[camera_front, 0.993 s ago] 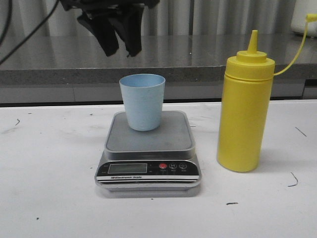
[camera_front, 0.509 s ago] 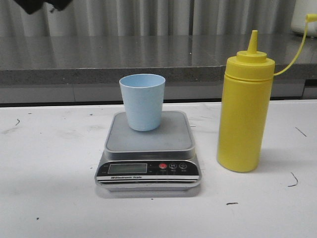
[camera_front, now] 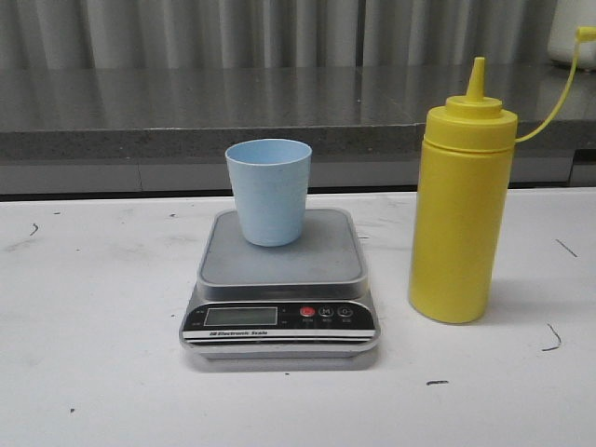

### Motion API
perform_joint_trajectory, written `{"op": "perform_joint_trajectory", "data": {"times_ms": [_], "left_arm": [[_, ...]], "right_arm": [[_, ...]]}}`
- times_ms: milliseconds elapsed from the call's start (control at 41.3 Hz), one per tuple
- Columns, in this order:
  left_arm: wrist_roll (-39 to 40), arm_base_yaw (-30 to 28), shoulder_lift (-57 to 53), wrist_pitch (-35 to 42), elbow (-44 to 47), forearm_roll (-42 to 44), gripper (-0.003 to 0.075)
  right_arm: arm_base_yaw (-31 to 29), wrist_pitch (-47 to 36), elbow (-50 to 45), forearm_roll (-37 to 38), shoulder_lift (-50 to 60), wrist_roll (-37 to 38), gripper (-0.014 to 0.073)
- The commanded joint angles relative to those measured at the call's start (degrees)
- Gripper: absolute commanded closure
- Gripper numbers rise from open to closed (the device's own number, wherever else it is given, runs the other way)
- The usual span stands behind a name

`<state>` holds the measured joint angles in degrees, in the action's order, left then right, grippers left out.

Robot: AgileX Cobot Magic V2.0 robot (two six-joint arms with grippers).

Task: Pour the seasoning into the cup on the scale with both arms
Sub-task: 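Open the left gripper and raise it away from the cup, then move the right gripper toward the yellow squeeze bottle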

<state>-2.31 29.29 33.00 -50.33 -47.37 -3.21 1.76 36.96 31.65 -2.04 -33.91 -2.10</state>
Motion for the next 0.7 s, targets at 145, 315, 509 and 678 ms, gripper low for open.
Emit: {"op": "perform_joint_trajectory", "data": {"times_ms": [145,315,509,678], "left_arm": [[0.1,0.0,-8.6,3.7,2.8,-2.1,0.0384],[0.1,0.0,-9.3,3.7,3.2,-2.1,0.0384],[0.1,0.0,-9.3,3.7,3.2,-2.1,0.0384],[0.1,0.0,-9.3,3.7,3.2,-2.1,0.0384]], "right_arm": [[0.1,-3.3,2.0,0.3,-0.4,-0.2,0.0134],[0.1,-3.3,2.0,0.3,-0.4,-0.2,0.0134],[0.1,-3.3,2.0,0.3,-0.4,-0.2,0.0134],[0.1,-3.3,2.0,0.3,-0.4,-0.2,0.0134]]}}
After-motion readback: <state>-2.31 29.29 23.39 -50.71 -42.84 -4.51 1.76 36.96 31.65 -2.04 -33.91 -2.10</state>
